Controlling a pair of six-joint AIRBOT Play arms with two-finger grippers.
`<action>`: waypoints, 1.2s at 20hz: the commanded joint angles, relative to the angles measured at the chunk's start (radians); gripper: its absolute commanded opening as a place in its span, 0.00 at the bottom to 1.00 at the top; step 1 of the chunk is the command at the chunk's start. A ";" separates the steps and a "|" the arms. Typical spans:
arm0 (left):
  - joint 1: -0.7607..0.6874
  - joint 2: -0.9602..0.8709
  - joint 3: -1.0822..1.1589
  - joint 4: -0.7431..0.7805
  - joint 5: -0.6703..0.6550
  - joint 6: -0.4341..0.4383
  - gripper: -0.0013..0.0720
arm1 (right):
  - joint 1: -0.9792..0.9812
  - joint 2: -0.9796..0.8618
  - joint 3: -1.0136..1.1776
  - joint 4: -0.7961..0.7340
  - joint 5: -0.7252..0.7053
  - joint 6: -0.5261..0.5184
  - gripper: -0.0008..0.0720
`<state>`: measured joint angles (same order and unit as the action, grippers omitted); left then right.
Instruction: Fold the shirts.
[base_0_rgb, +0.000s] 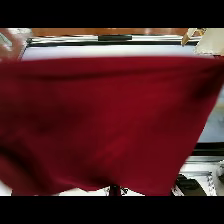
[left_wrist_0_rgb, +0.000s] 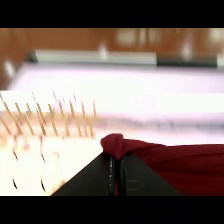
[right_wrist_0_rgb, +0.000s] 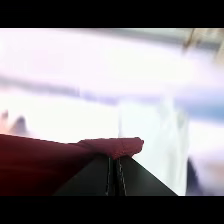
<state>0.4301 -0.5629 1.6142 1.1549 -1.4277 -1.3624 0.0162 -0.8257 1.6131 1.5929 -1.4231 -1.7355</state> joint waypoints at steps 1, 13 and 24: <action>-0.002 -0.057 -0.309 -0.026 -0.042 0.034 0.06 | 0.000 -0.147 -0.241 -0.012 0.027 0.003 0.12; -0.332 -0.945 -0.293 -0.035 0.744 -0.042 0.06 | 0.000 -0.777 -0.345 0.423 1.087 0.093 0.12; -0.362 -1.136 -0.220 -0.191 0.900 -0.037 0.06 | -0.002 -0.847 -0.345 0.404 1.077 0.095 0.12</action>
<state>0.0727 -1.6703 1.3891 0.9882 -0.4961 -1.4025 0.0139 -1.6619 1.2686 1.9930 -0.3088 -1.6424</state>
